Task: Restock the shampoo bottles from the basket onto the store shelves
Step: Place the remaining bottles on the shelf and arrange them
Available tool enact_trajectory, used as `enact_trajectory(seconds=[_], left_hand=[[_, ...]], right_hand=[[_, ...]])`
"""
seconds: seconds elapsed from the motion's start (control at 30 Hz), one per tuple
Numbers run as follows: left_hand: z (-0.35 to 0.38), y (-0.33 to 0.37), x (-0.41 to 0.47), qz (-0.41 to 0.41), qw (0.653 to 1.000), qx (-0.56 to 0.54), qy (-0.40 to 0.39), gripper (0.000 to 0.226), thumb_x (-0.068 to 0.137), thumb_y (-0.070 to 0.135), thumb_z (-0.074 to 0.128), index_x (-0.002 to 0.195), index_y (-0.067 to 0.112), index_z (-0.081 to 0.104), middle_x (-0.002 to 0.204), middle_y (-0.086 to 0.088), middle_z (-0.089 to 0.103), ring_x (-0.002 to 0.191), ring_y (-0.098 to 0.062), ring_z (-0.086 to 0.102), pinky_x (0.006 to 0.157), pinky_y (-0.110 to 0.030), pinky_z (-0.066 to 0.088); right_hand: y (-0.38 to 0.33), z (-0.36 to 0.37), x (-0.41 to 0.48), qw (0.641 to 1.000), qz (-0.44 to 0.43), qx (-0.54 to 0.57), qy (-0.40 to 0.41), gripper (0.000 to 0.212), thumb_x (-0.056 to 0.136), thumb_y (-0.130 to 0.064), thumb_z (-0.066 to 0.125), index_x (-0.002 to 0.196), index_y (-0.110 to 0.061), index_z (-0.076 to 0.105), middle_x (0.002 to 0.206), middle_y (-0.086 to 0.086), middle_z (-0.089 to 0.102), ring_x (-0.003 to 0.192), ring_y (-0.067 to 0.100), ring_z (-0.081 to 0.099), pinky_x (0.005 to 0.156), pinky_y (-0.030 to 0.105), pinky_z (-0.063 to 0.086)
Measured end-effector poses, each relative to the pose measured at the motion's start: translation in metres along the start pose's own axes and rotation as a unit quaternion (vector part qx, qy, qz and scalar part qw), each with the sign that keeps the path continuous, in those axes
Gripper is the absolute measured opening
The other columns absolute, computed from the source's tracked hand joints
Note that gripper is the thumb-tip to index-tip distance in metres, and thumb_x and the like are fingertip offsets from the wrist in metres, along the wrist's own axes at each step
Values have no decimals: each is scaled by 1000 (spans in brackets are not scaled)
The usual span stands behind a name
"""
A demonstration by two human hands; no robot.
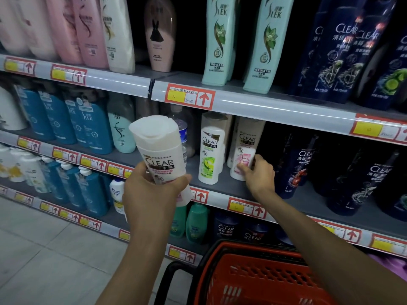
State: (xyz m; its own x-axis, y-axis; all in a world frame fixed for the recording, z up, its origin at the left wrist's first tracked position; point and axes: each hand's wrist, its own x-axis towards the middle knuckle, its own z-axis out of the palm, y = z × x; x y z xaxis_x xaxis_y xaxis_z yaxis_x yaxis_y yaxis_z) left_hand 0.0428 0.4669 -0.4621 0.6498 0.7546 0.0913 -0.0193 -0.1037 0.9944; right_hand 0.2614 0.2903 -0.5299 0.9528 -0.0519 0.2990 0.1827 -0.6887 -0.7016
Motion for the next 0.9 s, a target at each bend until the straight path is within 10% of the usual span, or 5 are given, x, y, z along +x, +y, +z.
enact_trajectory(seconds=[0.23,0.67,0.8,0.9], left_hand=[[-2,0,0,-10,1000,-18,5,56,65,20,95,114,21,69,116,4,74,104,-21,69,91,-47,58],[8,-4,-3,13,1000,-11,-10,50,65,21,95,108,23,69,106,6,73,90,-9,67,80,-39,57],[14,-5,-6,16,1000,-4,-15,51,64,25,96,106,24,69,107,5,74,92,-40,72,70,-48,59],[17,-7,-7,25,999,-5,-23,48,63,20,96,101,26,68,99,15,71,90,-13,70,74,-42,60]], right_hand=[[-11,5,-4,1000,-5,11,0,34,92,-32,73,108,-10,53,105,13,70,96,33,67,81,49,57],[-16,18,-12,1000,13,19,20,35,97,-28,68,113,-7,45,111,20,69,100,38,66,76,43,51],[-15,17,-11,1000,7,17,8,31,99,-25,66,112,-7,44,112,19,68,99,38,66,74,41,50],[-15,17,-10,1000,10,21,5,30,99,-24,65,111,-7,43,112,19,67,100,37,66,76,43,52]])
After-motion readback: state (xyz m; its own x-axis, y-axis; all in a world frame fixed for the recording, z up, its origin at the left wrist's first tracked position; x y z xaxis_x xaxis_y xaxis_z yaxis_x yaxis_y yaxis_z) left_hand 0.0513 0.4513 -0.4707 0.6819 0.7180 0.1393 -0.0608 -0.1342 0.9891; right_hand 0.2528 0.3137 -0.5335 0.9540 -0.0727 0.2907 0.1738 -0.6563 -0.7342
